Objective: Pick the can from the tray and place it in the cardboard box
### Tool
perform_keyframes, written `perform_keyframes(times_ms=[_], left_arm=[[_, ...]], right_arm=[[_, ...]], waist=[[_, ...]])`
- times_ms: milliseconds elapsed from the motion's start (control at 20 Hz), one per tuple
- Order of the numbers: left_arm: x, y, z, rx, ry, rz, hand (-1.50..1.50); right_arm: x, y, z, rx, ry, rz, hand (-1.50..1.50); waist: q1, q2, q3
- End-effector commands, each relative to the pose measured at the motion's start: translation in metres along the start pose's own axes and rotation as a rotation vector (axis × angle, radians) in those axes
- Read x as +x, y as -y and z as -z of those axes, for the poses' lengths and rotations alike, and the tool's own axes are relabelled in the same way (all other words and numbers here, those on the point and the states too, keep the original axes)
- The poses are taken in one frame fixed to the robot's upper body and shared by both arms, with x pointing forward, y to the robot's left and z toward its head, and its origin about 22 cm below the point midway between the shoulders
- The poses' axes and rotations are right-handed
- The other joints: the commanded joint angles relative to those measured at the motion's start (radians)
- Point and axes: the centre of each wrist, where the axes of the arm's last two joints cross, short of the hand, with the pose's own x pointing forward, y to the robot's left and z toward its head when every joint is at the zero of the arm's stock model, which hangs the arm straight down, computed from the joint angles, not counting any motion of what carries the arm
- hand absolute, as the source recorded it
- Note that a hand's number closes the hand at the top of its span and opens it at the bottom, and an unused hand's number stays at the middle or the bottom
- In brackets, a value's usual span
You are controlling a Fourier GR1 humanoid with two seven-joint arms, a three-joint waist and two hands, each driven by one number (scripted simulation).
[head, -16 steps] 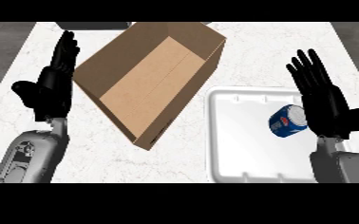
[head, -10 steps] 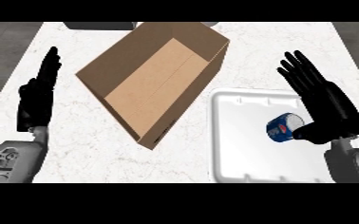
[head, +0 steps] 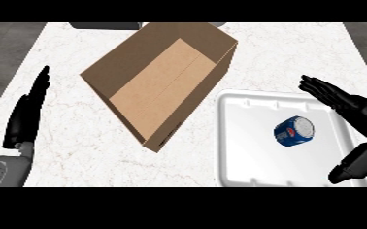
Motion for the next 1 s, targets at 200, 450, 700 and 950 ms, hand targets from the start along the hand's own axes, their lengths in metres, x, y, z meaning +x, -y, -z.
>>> perform_keyframes(times_ms=[200, 450, 700, 950], left_arm=[[-0.01, 0.007, -0.005, -0.019, -0.025, 0.022, 0.0], [-0.009, -0.012, 0.005, -0.014, 0.003, 0.029, 0.0], [-0.005, 0.004, 0.004, -0.03, 0.007, 0.027, 0.0], [-0.027, 0.0, -0.003, -0.025, -0.027, 0.037, 0.0]], right_arm=[[0.009, 0.06, -0.027, 0.125, 0.099, -0.182, -1.5], [0.03, 0.067, 0.0, 0.311, -0.026, -0.468, -1.5], [0.04, 0.074, 0.02, 0.488, -0.132, -0.613, -1.5], [0.04, 0.071, 0.041, 0.636, -0.228, -0.721, -1.5]], waist=[[0.0, -0.003, 0.002], [0.022, 0.002, -0.002], [0.024, 0.002, -0.004], [0.012, -0.003, -0.006]])
